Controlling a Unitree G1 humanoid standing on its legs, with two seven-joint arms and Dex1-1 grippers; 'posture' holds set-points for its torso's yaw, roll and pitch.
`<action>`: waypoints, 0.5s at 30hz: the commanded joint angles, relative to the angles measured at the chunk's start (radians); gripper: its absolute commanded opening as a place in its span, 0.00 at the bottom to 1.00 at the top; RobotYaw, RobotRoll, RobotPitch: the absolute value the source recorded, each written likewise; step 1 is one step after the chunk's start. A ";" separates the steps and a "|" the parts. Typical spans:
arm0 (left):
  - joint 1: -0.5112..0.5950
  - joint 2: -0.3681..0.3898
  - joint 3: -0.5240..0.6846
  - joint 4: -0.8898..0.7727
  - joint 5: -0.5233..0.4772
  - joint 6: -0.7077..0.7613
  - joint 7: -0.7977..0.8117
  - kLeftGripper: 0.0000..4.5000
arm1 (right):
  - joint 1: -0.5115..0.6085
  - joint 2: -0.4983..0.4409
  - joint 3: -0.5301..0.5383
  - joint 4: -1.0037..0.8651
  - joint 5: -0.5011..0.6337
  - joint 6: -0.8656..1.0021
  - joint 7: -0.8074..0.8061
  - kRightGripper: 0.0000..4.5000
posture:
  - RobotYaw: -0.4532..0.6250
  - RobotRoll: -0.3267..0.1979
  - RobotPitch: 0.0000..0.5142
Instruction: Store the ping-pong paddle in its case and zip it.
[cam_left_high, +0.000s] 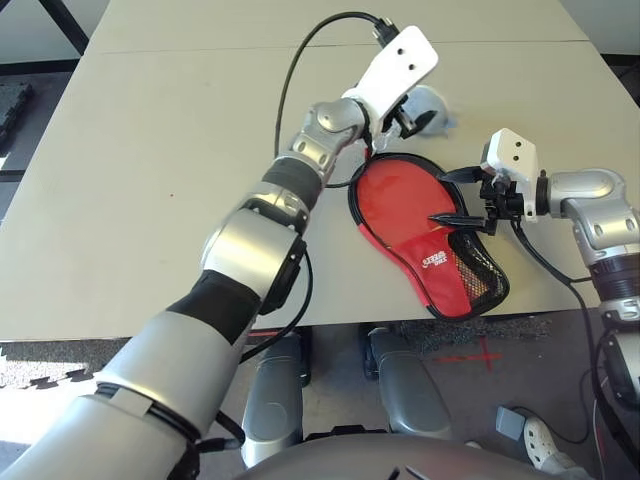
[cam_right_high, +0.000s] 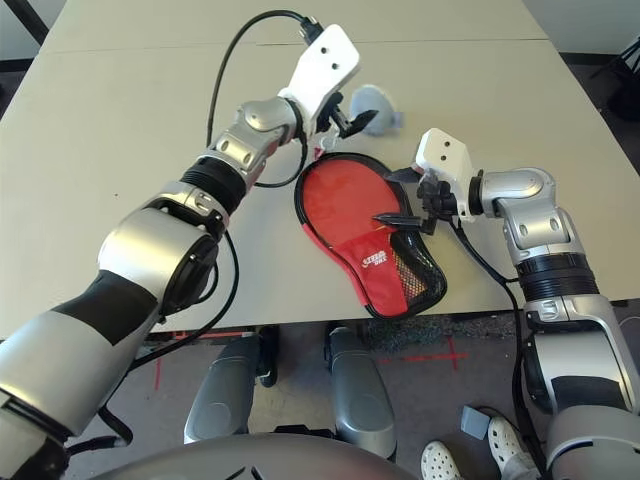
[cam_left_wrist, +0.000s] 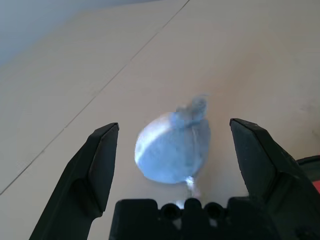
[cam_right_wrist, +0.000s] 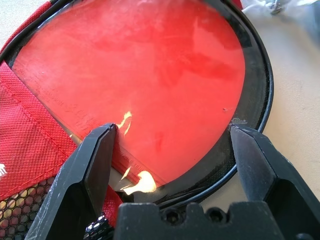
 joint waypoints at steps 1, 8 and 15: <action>0.030 0.032 0.006 -0.040 -0.001 0.013 -0.049 0.99 | 0.079 0.020 0.089 0.072 -0.066 0.031 -0.004 1.00 | 0.36 0.62 0.50; 0.174 0.150 0.008 -0.312 -0.057 0.121 -0.254 0.99 | 0.082 0.020 0.083 0.071 -0.063 0.031 -0.019 1.00 | 0.36 0.62 0.49; 0.443 0.268 -0.056 -0.863 -0.129 0.386 -0.452 0.99 | 0.081 0.016 0.075 0.077 -0.059 0.028 -0.034 1.00 | 0.36 0.62 0.48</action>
